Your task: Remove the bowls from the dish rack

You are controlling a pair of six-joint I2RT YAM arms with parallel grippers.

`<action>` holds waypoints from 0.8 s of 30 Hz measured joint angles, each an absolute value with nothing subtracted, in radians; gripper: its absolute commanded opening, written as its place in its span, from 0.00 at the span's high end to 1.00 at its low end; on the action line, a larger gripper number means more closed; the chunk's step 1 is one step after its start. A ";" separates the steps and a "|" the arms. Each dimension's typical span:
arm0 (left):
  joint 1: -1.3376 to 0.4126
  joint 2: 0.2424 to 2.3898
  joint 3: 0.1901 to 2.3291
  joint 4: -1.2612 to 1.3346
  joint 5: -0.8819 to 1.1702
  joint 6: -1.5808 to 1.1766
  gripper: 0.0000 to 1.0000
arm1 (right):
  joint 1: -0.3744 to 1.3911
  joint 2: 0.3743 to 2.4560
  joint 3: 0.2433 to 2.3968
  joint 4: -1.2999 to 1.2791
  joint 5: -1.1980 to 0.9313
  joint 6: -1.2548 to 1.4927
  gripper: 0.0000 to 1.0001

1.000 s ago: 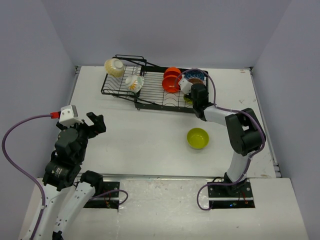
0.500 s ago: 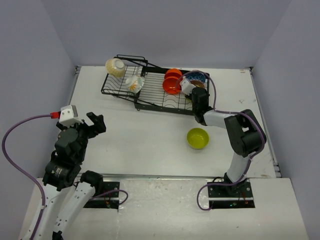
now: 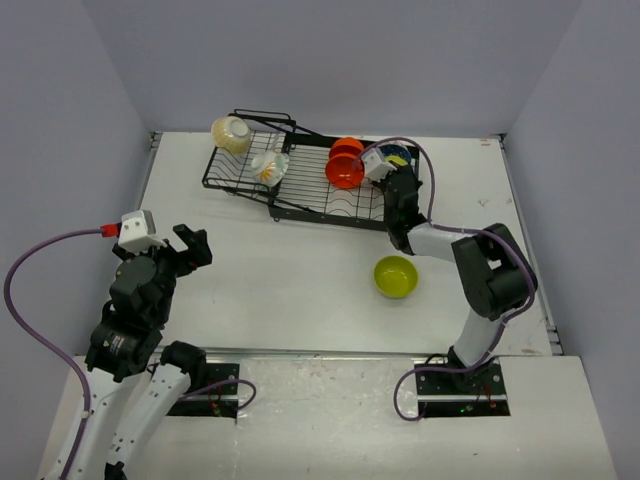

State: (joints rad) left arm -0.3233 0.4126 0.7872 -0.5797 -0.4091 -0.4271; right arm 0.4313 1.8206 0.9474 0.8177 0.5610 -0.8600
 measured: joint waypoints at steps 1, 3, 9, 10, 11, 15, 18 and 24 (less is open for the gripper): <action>-0.323 0.413 0.787 -0.580 -0.409 -0.427 0.00 | 0.431 1.805 0.943 0.801 0.558 -0.849 1.00; -0.323 0.413 0.787 -0.580 -0.409 -0.427 0.00 | 0.431 1.763 0.941 0.744 0.555 -0.818 1.00; -0.323 0.412 0.787 -0.580 -0.409 -0.427 0.00 | 0.431 1.567 0.945 0.495 0.478 -0.625 1.00; -0.323 0.412 0.787 -0.580 -0.409 -0.427 0.00 | 0.431 1.531 0.948 0.445 0.460 -0.582 1.00; -0.323 0.412 0.787 -0.580 -0.409 -0.427 0.00 | 0.431 1.496 0.953 0.392 0.443 -0.541 1.00; -0.323 0.412 0.787 -0.579 -0.409 -0.427 0.00 | 0.432 1.378 1.012 0.125 0.381 -0.341 1.00; -0.323 0.412 0.787 -0.579 -0.409 -0.427 0.00 | 0.432 1.310 1.084 -0.091 0.345 -0.170 1.00; -0.323 0.412 0.787 -0.579 -0.410 -0.427 0.00 | 0.432 1.180 1.132 -0.516 0.275 0.151 1.00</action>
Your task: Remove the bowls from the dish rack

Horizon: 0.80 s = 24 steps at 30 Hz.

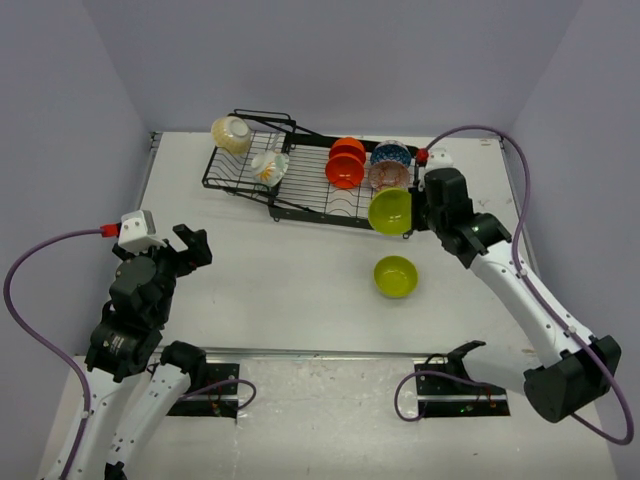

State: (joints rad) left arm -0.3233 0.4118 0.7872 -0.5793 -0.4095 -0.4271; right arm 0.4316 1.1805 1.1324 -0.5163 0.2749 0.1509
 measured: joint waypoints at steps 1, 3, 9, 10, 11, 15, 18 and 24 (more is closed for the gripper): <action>-0.323 0.412 0.787 -0.579 -0.410 -0.427 0.00 | 0.432 1.171 1.132 -0.551 0.265 0.171 1.00; -0.323 0.412 0.787 -0.579 -0.410 -0.427 0.00 | 0.432 1.163 1.121 -0.637 0.224 0.229 1.00; -0.323 0.410 0.787 -0.579 -0.410 -0.427 0.00 | 0.432 1.169 1.015 -0.786 0.107 0.299 1.00; -0.323 0.410 0.787 -0.579 -0.410 -0.427 0.00 | 0.432 1.182 1.005 -0.804 0.093 0.300 1.00; -0.323 0.410 0.787 -0.579 -0.410 -0.427 0.00 | 0.432 1.199 1.000 -0.817 0.083 0.303 1.00; -0.323 0.410 0.787 -0.579 -0.410 -0.427 0.00 | 0.432 1.282 0.997 -0.838 0.049 0.306 1.00; -0.323 0.410 0.787 -0.579 -0.410 -0.427 0.00 | 0.432 1.328 0.997 -0.849 0.027 0.305 1.00; -0.323 0.410 0.787 -0.579 -0.411 -0.427 0.00 | 0.413 1.340 0.997 -0.865 0.015 0.304 1.00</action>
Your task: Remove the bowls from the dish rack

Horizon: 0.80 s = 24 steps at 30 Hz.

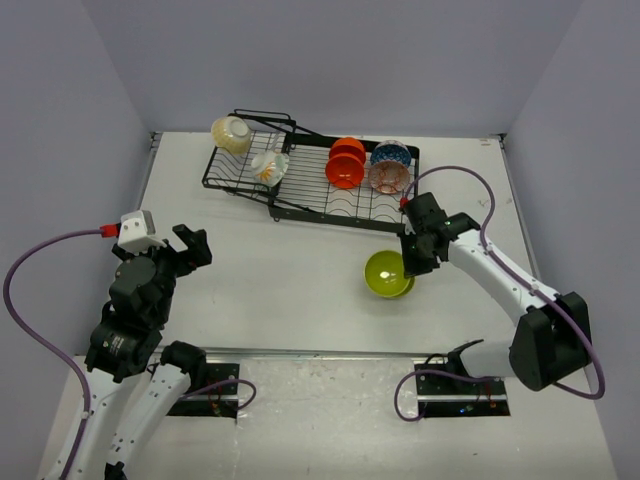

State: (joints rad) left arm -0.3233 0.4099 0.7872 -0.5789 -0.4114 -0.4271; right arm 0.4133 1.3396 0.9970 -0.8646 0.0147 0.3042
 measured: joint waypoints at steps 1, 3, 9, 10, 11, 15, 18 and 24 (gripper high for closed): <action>-0.323 0.410 0.787 -0.579 -0.411 -0.427 0.00 | 0.406 1.340 0.997 -0.868 0.012 0.303 1.00; -0.323 0.410 0.787 -0.579 -0.411 -0.427 0.00 | 0.389 1.340 0.997 -0.870 0.009 0.302 1.00; -0.323 0.410 0.787 -0.579 -0.411 -0.427 0.00 | 0.353 1.350 0.997 -0.875 0.007 0.298 1.00; -0.323 0.410 0.787 -0.579 -0.411 -0.427 0.00 | 0.349 1.356 0.997 -0.876 0.006 0.297 0.98; -0.323 0.410 0.787 -0.579 -0.410 -0.427 0.00 | 0.344 1.364 0.997 -0.877 0.005 0.295 0.97; -0.323 0.410 0.787 -0.579 -0.409 -0.427 0.00 | 0.333 1.391 0.997 -0.876 -0.002 0.290 0.91; -0.323 0.410 0.787 -0.579 -0.409 -0.427 0.00 | 0.332 1.415 0.997 -0.875 -0.012 0.286 0.83; -0.323 0.410 0.787 -0.578 -0.409 -0.427 0.00 | 0.332 1.443 0.997 -0.871 -0.012 0.289 0.39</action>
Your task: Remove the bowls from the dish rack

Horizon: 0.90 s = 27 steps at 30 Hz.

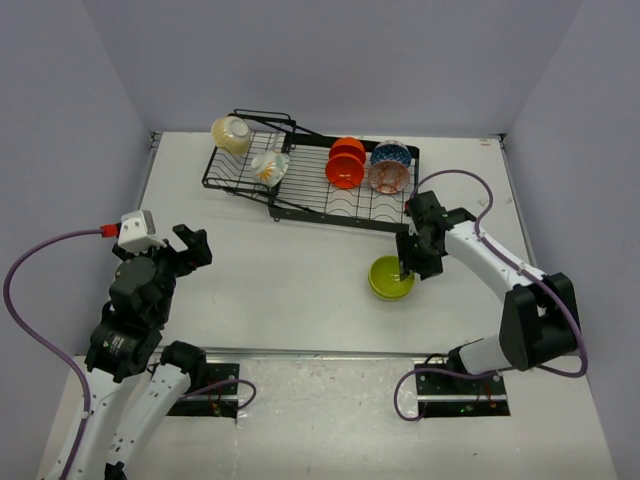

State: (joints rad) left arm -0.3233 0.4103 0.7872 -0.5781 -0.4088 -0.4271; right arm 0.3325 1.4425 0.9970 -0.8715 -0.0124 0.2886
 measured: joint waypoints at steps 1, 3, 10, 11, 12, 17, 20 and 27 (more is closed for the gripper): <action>-0.323 0.410 0.787 -0.578 -0.409 -0.427 0.00 | 0.332 1.442 0.997 -0.872 -0.010 0.291 0.32; -0.323 0.410 0.787 -0.578 -0.408 -0.427 0.00 | 0.332 1.438 0.997 -0.873 -0.001 0.291 0.30; -0.323 0.412 0.787 -0.578 -0.409 -0.427 0.00 | 0.333 1.367 1.012 -0.900 0.057 0.297 0.14; -0.323 0.413 0.787 -0.578 -0.409 -0.427 0.00 | 0.332 1.348 1.018 -0.905 0.067 0.299 0.01; -0.323 0.414 0.787 -0.578 -0.409 -0.427 0.00 | 0.332 1.325 1.024 -0.908 0.076 0.305 0.01; -0.323 0.445 0.788 -0.577 -0.395 -0.427 0.00 | 0.332 1.154 1.036 -0.881 0.146 0.316 0.01; -0.323 0.504 0.807 -0.580 -0.329 -0.440 0.00 | 0.332 0.984 1.004 -0.791 0.144 0.325 0.01; -0.349 0.748 0.871 -0.453 -0.017 -0.605 0.02 | 0.332 0.601 0.846 -0.607 0.082 0.408 0.01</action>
State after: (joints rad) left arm -0.3492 0.7475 0.8715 -0.4526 -0.0170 -0.6052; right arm 0.3325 0.6010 0.8455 -0.6067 0.0822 0.4080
